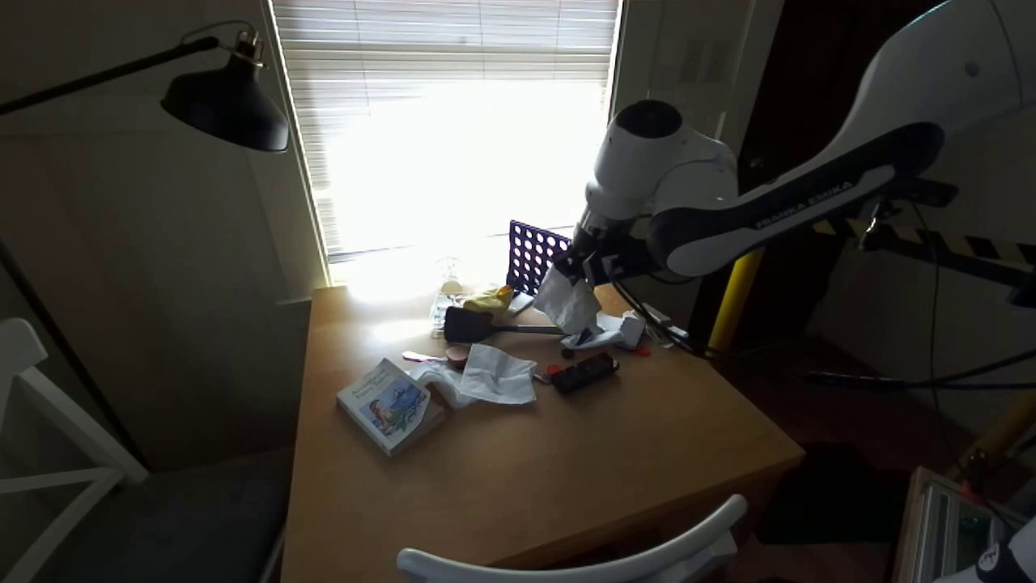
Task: Put the white towel on the table
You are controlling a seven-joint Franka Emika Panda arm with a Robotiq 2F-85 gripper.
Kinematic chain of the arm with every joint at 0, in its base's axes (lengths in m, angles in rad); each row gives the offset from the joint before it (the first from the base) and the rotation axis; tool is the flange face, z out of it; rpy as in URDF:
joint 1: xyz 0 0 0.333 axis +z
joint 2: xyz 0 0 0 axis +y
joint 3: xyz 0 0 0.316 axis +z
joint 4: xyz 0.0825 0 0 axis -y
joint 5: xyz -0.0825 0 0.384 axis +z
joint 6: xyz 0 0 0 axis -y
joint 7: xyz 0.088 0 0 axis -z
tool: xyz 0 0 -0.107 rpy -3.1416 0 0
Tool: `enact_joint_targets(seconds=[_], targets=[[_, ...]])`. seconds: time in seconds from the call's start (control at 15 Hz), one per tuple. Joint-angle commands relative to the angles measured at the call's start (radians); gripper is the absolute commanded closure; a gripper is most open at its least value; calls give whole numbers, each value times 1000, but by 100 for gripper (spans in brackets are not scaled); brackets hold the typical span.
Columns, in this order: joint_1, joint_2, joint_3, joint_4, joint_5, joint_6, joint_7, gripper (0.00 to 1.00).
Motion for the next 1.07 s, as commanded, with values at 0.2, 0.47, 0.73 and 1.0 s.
enact_joint_targets(seconds=[0.2, 0.47, 0.73, 1.0], targets=[[200, 264, -126, 257, -64, -43, 101, 97], [271, 379, -189, 354, -52, -45, 104, 97], [315, 451, -232, 421, -35, -65, 105, 57], [312, 378, -215, 379, 15, -34, 79, 30]])
